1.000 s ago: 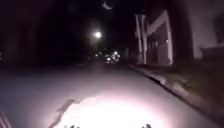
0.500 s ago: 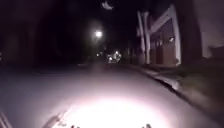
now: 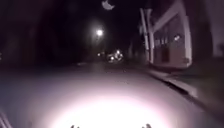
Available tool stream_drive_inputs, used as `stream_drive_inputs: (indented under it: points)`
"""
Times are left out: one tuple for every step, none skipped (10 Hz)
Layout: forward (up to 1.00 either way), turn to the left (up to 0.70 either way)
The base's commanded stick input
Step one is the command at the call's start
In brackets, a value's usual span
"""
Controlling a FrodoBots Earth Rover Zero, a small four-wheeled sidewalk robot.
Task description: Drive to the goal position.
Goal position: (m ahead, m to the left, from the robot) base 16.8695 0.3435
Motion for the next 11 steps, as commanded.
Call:
stream_drive_inputs:
  points:
    - [1.00,0.00]
    - [1.00,0.00]
    - [1.00,0.00]
    - [1.00,0.00]
    - [1.00,0.00]
    - [1.00,0.00]
    - [1.00,0.00]
    - [1.00,0.00]
    - [1.00,0.00]
    - [1.00,0.00]
    - [1.00,0.00]
